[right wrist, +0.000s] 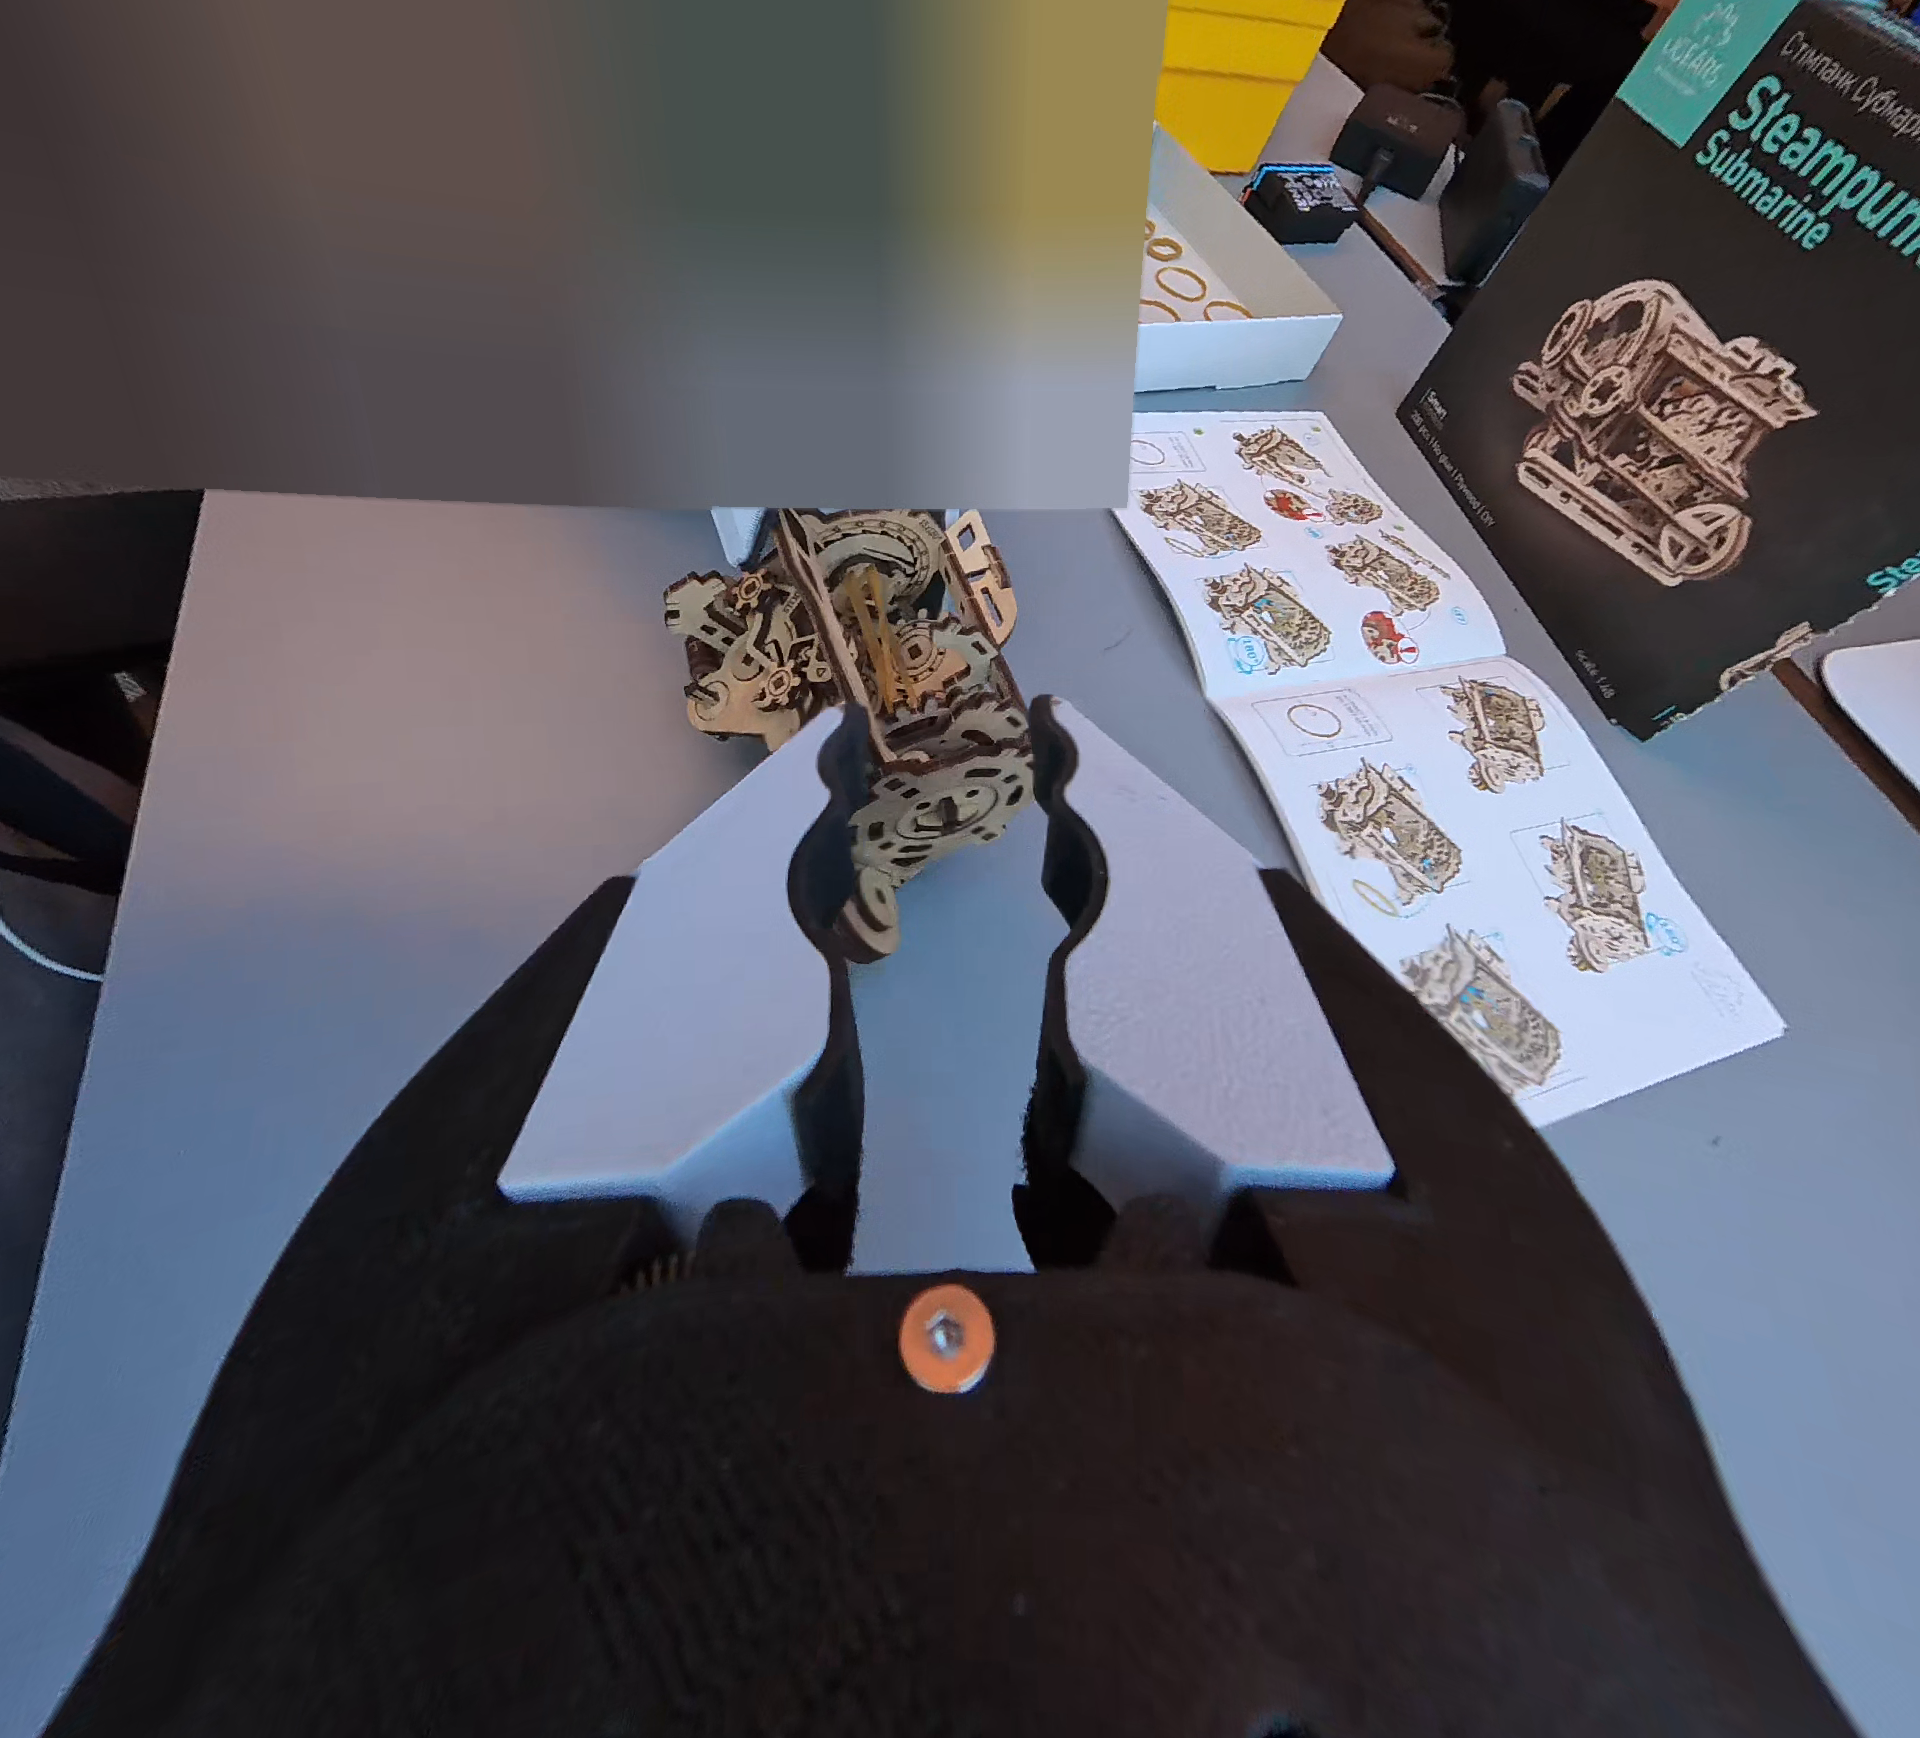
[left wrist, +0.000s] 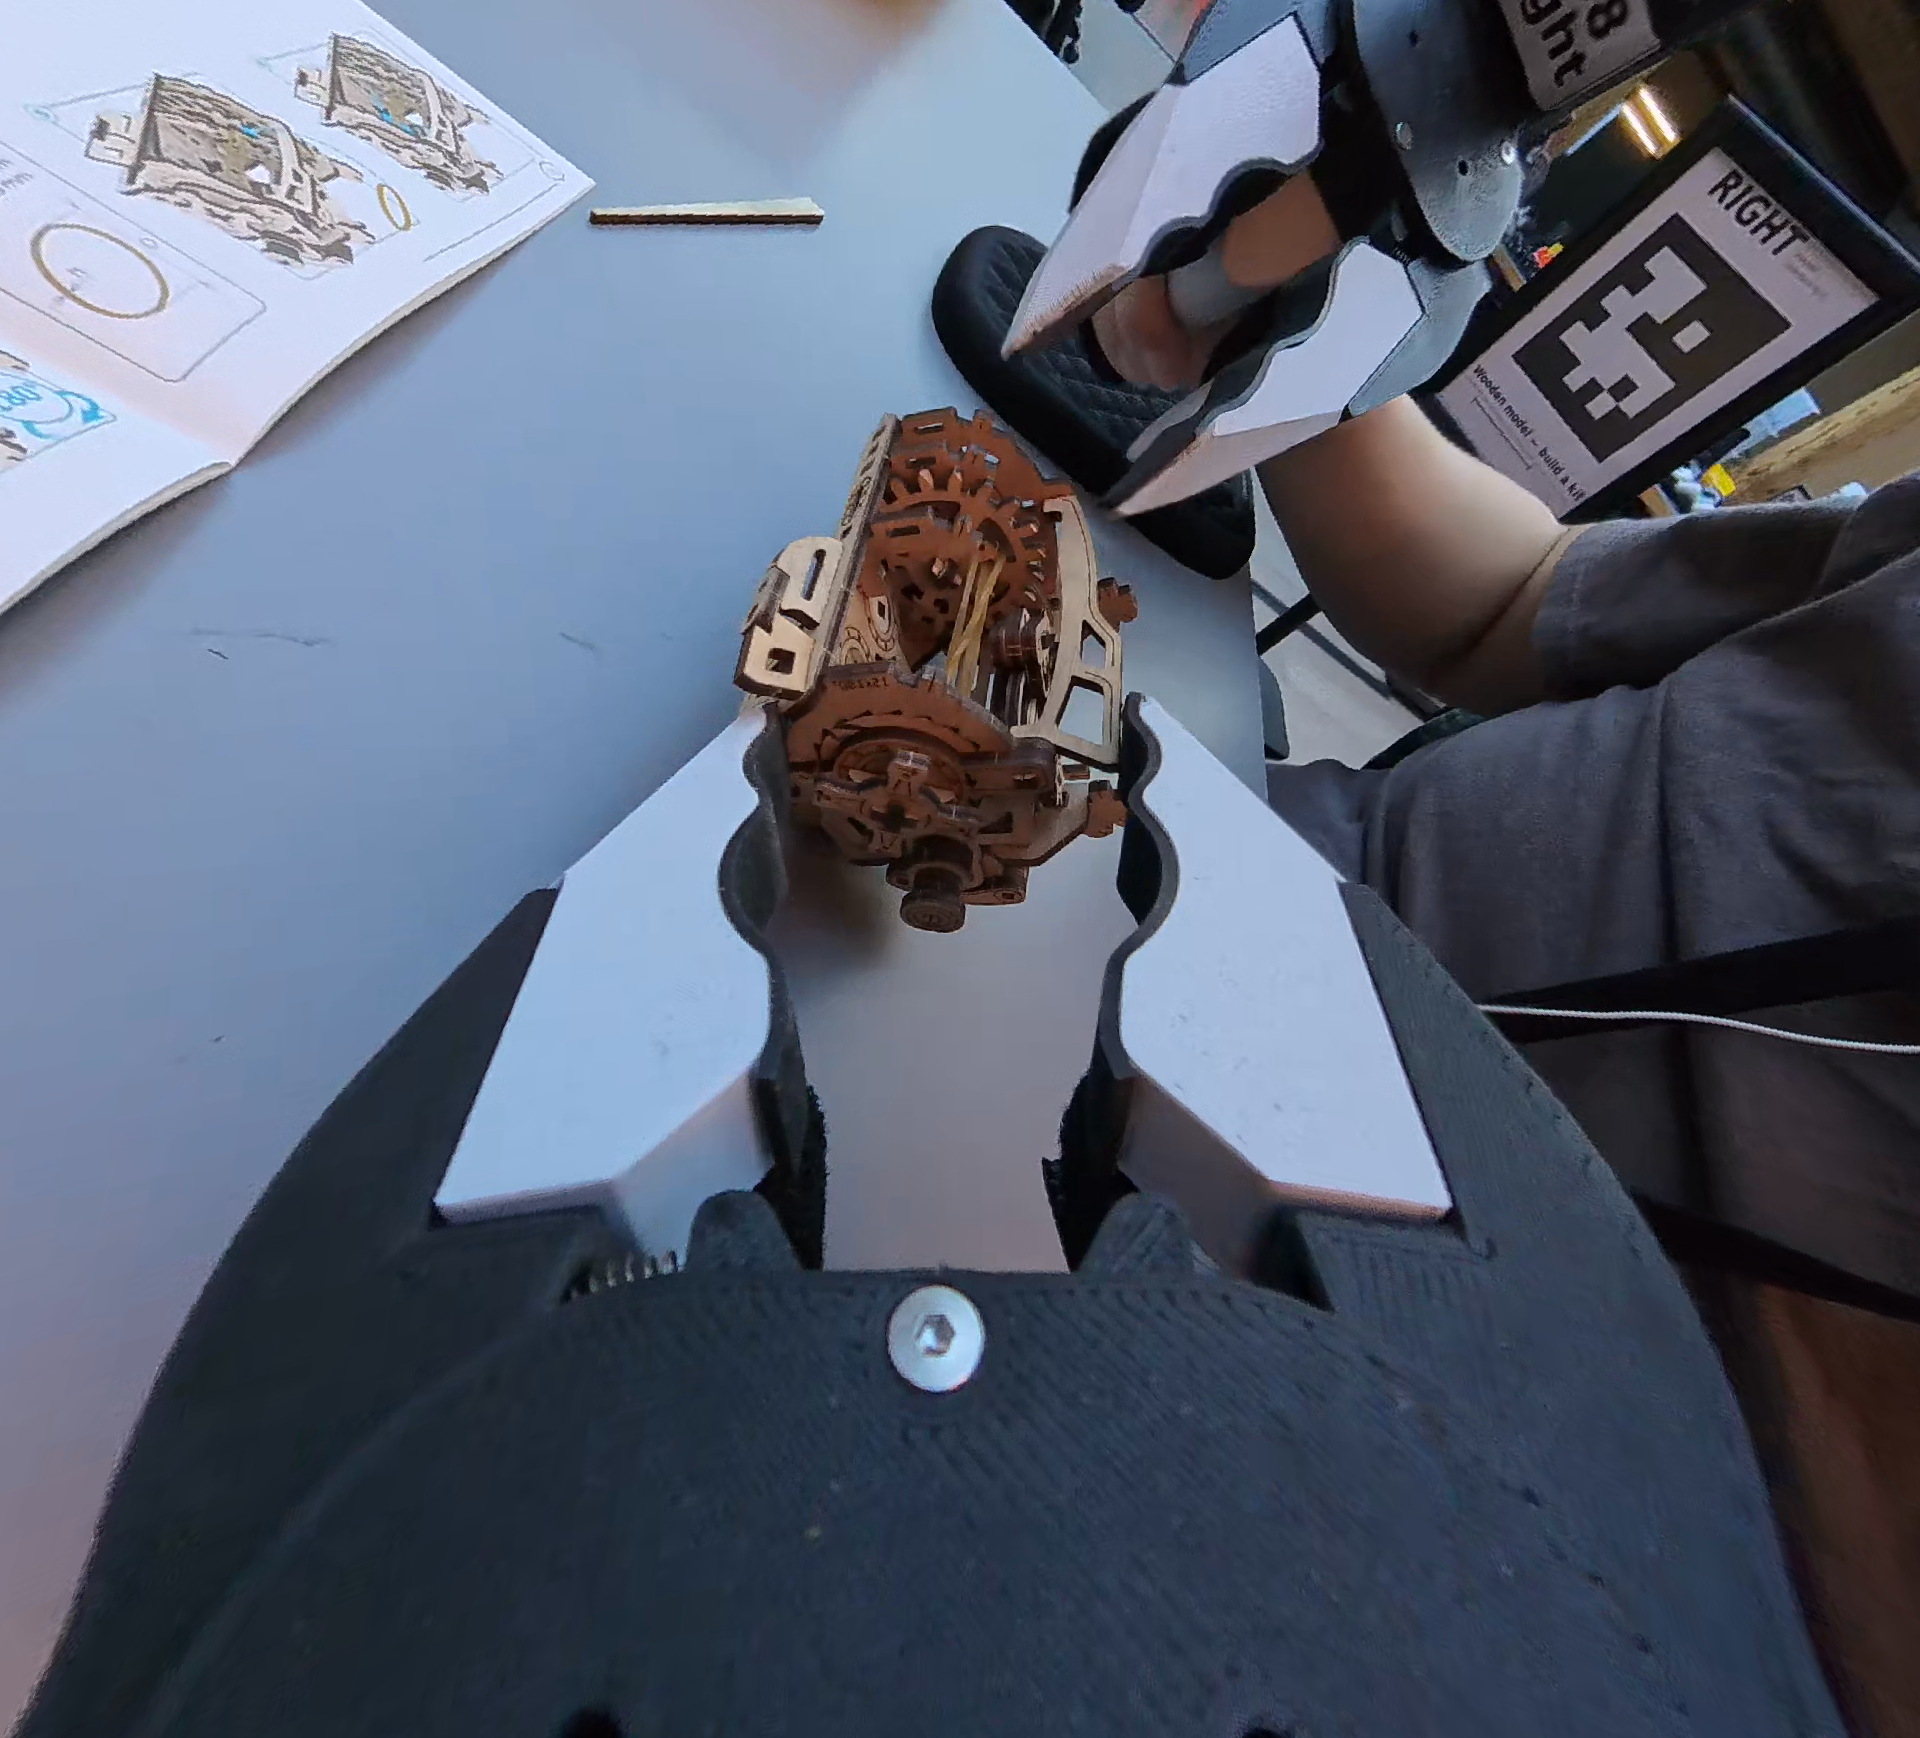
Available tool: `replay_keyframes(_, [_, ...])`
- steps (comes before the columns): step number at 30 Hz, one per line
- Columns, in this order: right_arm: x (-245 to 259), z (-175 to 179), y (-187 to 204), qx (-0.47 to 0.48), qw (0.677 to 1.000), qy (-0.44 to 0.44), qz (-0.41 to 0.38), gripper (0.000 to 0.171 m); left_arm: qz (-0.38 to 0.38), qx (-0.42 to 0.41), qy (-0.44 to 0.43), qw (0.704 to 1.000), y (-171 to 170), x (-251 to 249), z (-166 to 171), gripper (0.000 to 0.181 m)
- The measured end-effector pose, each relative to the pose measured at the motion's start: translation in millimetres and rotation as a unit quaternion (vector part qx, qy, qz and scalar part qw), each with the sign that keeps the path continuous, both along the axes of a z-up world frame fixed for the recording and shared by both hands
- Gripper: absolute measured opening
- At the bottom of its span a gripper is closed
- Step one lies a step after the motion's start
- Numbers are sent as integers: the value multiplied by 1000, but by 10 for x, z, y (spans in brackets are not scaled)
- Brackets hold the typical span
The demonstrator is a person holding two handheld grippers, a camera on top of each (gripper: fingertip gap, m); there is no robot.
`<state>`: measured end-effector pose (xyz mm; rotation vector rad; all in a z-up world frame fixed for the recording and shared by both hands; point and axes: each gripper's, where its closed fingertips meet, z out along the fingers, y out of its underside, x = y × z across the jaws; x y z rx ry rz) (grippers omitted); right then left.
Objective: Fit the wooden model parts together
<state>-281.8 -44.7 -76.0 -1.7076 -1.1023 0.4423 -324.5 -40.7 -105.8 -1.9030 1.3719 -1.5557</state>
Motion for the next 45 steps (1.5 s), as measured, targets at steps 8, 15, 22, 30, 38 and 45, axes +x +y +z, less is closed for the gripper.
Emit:
replay_keyframes(8, [-33, 37, -147, 5, 999, 45, 26, 33, -40, 83, 3, 996, -146, 13, -22, 62])
replay_keyframes(15, [-25, -22, -255, -2, 997, 63, 37, 33, -42, 138, 4, 989, -167, 31, -37, 62])
replay_keyframes(22, [93, -131, -178, -13, 998, 57, -9, 49, -12, 129, 8, 992, -106, 49, -34, 62])
replay_keyframes(30, [94, -213, -28, -29, 998, 39, -33, 48, 2, 88, 1, 996, -98, 65, -9, 64])
replay_keyframes(38, [245, -184, 92, -25, 998, 24, -55, 45, -29, 81, 5, 996, -282, 65, -38, 63])
replay_keyframes(45, [355, -180, 183, -32, 998, 20, -52, 45, -69, 85, -15, 994, -484, 88, -35, 60])
